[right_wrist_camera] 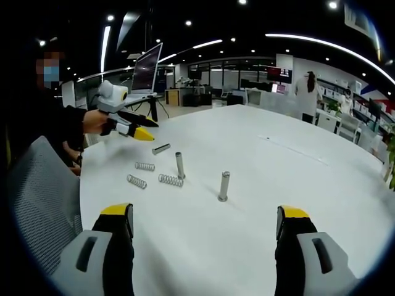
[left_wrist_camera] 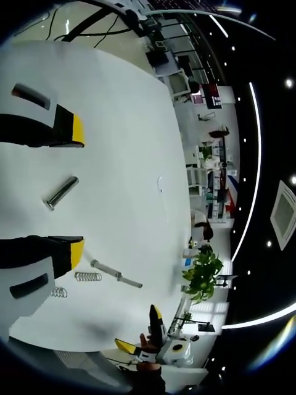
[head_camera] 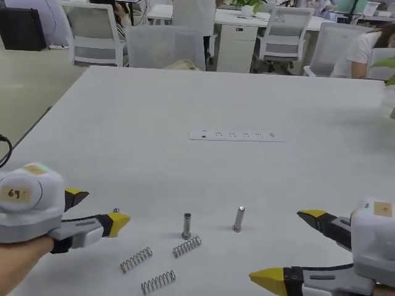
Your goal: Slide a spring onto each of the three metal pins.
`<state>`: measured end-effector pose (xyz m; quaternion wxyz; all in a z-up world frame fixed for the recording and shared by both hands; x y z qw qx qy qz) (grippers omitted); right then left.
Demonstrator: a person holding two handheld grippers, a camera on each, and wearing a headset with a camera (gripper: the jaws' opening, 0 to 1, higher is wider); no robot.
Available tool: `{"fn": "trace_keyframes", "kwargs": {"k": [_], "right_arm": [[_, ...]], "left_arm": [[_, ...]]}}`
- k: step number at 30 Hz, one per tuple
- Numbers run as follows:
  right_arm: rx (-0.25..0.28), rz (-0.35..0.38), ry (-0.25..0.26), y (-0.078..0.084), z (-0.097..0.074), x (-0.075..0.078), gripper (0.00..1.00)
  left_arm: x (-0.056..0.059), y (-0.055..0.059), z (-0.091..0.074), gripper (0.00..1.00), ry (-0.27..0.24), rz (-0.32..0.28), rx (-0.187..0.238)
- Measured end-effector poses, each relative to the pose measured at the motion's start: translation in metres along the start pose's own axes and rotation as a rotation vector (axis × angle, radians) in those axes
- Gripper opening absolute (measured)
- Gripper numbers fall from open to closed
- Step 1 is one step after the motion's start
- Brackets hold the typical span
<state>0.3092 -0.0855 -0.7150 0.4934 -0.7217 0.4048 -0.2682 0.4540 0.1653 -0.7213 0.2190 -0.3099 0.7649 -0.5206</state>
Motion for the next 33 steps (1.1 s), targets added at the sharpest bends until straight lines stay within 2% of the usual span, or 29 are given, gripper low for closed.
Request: {"fn": "trace_keyframes", "kwargs": {"k": [8,12,18,23,33], "right_arm": [[-0.002,0.005,-0.005,0.001,0.000,0.000,0.95],[-0.006,0.006,-0.007,0.002,0.000,-0.001,0.95],[-0.004,0.009,-0.007,0.002,0.000,-0.001,0.95],[-0.003,0.014,-0.007,0.002,0.000,0.000,0.95],[-0.007,0.016,-0.011,0.004,0.000,-0.001,0.94]], "left_arm": [[-0.005,0.011,0.013,0.41,-0.028,0.018,-0.062],[-0.006,0.015,0.019,0.39,-0.034,0.031,-0.090],[-0.014,0.021,0.023,0.32,-0.064,0.023,-0.127],[-0.016,0.030,0.025,0.27,-0.068,0.023,-0.162],[-0.016,0.036,0.028,0.18,-0.073,-0.004,-0.188]]}}
Point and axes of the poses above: the centre of the closed fingertips' face, and the gripper's own axes: z roughly forward along the fingers, x roughly to its right, y roughly out of its underside, the point moved 2 cm from there along -z, roughly backward along the fingers, and after that the axes turned 6 degrees about x, right-handed, at the moved point
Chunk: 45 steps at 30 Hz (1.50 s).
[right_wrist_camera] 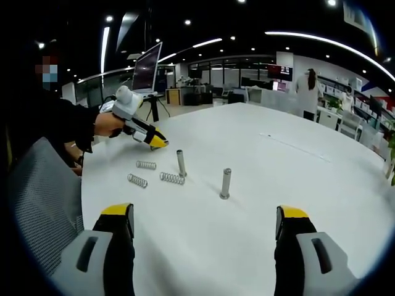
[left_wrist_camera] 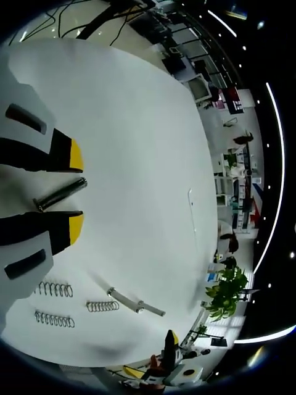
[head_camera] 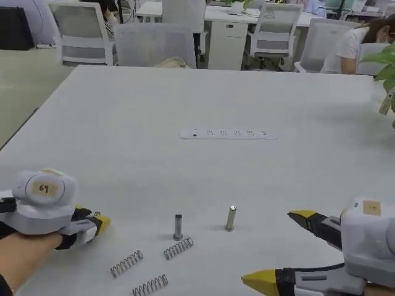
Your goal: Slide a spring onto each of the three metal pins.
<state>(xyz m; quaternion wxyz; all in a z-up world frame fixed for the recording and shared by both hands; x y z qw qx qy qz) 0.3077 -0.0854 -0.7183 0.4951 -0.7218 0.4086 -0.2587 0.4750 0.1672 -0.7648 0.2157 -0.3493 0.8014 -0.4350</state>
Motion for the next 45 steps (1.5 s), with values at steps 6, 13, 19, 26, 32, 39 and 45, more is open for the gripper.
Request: {"fn": "trace_keyframes", "kwargs": {"k": [6,13,19,26,32,39,45], "right_arm": [[0.001,0.001,0.001,0.0000,-0.0004,0.0004,0.94],[-0.001,0.000,0.002,0.0006,-0.0008,0.0011,0.94],[-0.002,-0.004,0.003,0.0005,-0.0008,0.0012,0.94],[0.001,0.000,0.003,0.0002,-0.0009,0.0011,0.94],[0.000,0.001,-0.001,0.0000,-0.0003,0.0001,0.94],[-0.001,0.001,-0.004,-0.0001,0.0003,-0.0007,0.93],[-0.001,-0.001,-0.001,-0.0004,-0.0001,-0.0002,0.93]], "left_arm": [[-0.0006,0.0025,0.0018,0.12,0.003,-0.004,-0.018],[0.0000,0.0019,0.0038,0.10,0.010,0.003,-0.023],[0.0034,0.0019,0.0050,0.06,0.023,0.019,-0.032],[0.0063,0.0007,0.0051,0.02,0.036,0.061,-0.037],[0.0059,0.0021,0.0055,0.04,0.038,0.087,-0.054],[0.0058,0.0056,0.0069,0.02,0.048,0.096,-0.073],[0.0064,0.0058,0.0077,0.00,0.057,0.091,-0.077]]}}
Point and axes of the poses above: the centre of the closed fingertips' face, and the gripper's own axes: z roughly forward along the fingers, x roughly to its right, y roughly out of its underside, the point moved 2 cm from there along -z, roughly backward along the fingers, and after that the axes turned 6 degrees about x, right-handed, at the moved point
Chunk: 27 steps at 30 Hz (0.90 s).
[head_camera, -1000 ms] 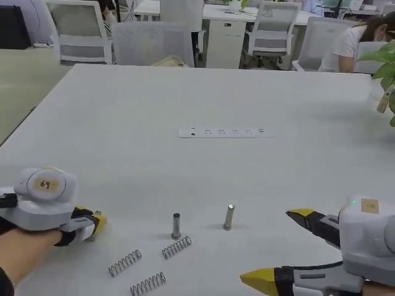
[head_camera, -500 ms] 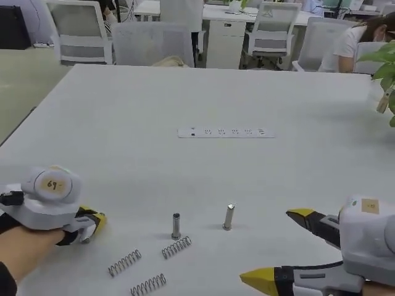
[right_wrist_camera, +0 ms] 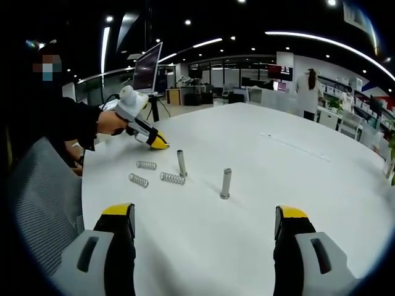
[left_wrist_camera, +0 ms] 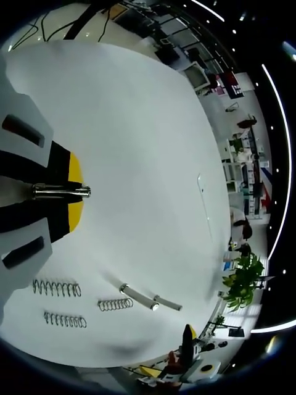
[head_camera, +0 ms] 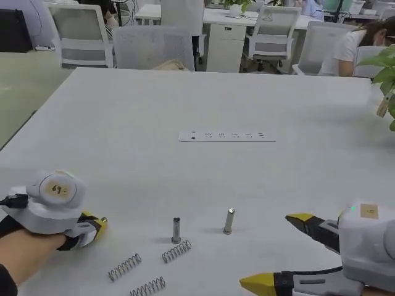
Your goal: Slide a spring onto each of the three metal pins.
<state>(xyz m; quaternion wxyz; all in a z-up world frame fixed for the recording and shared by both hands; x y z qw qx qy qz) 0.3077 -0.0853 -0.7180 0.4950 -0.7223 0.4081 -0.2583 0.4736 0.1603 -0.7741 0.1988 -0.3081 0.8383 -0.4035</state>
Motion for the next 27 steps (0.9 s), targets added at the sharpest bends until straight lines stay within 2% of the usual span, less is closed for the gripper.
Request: {"fn": "trace_keyframes", "kwargs": {"k": [7,19,27], "right_arm": [[0.001,-0.001,0.000,-0.001,0.000,0.000,0.93],[0.003,-0.010,-0.006,-0.002,0.000,-0.003,0.92],[0.003,-0.015,-0.009,-0.003,0.000,-0.004,0.92]], "left_arm": [[0.002,-0.004,-0.004,0.00,0.009,-0.010,0.011],[0.008,-0.016,-0.021,0.00,0.011,-0.021,0.061],[0.009,-0.018,-0.029,0.00,0.010,-0.024,0.074]]}}
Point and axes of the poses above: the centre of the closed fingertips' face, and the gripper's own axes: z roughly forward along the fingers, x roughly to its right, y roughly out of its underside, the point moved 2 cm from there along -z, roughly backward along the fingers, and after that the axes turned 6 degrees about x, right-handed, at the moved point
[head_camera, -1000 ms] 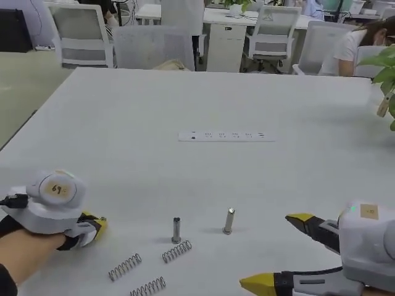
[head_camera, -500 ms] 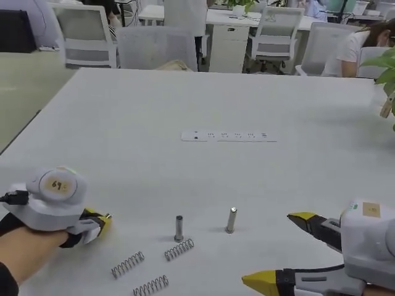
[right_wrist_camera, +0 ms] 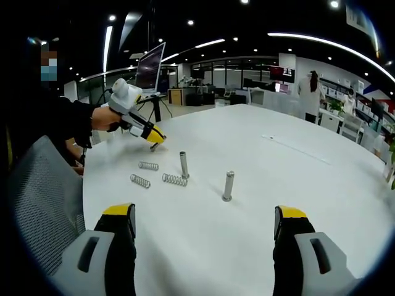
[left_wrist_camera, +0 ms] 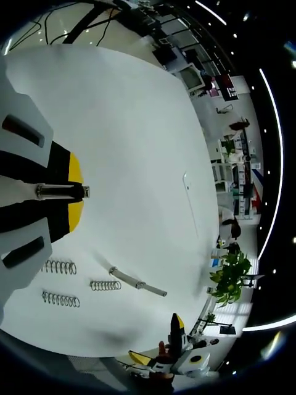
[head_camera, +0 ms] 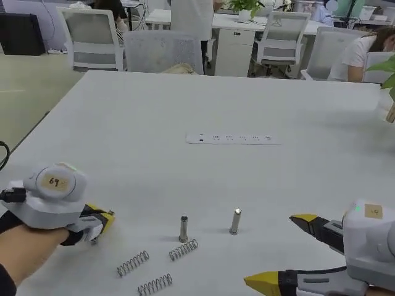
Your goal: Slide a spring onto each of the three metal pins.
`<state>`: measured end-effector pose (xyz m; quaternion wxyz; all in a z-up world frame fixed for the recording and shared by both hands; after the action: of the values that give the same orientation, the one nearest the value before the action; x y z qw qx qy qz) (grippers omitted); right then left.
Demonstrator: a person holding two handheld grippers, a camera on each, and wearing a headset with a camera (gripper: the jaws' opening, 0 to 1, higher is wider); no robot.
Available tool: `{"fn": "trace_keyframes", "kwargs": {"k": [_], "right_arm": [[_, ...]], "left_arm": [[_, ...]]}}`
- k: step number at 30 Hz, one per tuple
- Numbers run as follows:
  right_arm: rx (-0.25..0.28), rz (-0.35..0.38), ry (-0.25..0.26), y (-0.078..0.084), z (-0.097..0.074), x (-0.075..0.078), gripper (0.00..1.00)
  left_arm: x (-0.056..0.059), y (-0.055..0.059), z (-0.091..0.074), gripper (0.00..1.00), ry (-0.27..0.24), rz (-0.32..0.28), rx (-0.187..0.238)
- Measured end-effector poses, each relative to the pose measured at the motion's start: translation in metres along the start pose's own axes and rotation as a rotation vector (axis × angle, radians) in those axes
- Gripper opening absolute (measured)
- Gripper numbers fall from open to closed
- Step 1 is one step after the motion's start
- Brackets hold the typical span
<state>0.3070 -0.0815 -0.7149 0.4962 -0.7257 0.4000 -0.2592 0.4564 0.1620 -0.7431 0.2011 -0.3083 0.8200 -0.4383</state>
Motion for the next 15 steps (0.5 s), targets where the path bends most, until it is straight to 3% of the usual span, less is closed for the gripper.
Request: {"fn": "trace_keyframes", "kwargs": {"k": [15], "right_arm": [[-0.002,-0.010,-0.010,-0.001,0.002,-0.003,0.92]], "left_arm": [[0.002,-0.001,-0.018,0.00,-0.005,-0.026,0.035]]}}
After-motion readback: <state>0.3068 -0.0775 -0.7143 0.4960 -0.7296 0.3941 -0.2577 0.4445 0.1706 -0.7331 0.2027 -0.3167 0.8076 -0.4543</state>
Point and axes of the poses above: the centre of the closed fingertips' face, and the gripper's own axes: z roughly forward along the fingers, x roughly to its right, y roughly out of its underside, the point moved 2 cm from there along -z, roughly backward along the fingers, and after that the axes turned 6 degrees about x, right-handed, at the moved point
